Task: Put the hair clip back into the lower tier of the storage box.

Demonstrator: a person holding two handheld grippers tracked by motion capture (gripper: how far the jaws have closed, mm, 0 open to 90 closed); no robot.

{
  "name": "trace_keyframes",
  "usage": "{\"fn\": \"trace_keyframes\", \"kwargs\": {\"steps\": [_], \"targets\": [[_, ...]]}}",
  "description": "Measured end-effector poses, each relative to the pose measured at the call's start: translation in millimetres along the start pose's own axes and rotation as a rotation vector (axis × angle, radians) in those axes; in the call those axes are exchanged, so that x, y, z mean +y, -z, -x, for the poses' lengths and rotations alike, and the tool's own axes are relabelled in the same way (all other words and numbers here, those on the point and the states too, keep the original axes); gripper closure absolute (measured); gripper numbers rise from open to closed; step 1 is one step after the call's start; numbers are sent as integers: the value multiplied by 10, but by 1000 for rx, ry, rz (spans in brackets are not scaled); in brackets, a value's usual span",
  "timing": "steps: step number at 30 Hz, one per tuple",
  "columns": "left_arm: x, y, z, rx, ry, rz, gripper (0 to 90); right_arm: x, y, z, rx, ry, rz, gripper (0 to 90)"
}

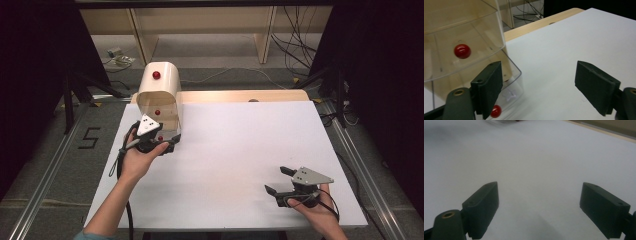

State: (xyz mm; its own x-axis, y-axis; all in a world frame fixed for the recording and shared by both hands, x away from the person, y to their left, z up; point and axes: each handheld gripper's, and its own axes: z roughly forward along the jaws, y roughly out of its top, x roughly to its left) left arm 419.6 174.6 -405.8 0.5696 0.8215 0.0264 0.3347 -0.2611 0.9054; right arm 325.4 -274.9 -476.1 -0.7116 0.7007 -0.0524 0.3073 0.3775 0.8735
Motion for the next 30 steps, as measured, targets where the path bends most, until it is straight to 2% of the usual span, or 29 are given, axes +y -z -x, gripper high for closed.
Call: {"fn": "trace_keyframes", "kwargs": {"steps": [5,8,14,18,22,26,30], "targets": [[-33,57,142,-50,4,37,181,2,4,-4,-1,1,-1,164],[-92,76,258,-83,-10,40,174,1,-2,-1,1,0,0,163],[-287,124,539,-163,-34,32,175,3,-3,-10,4,5,1,163],[-466,209,667,-211,-73,30,174,1,4,-6,0,3,0,164],[-630,339,709,-233,-93,18,175,0,6,-11,2,0,-7,164],[-758,428,715,-227,-110,-3,180,2,-7,-14,5,3,-2,164],[-808,441,708,-229,-99,-17,181,3,-9,-17,5,4,-1,164]]}}
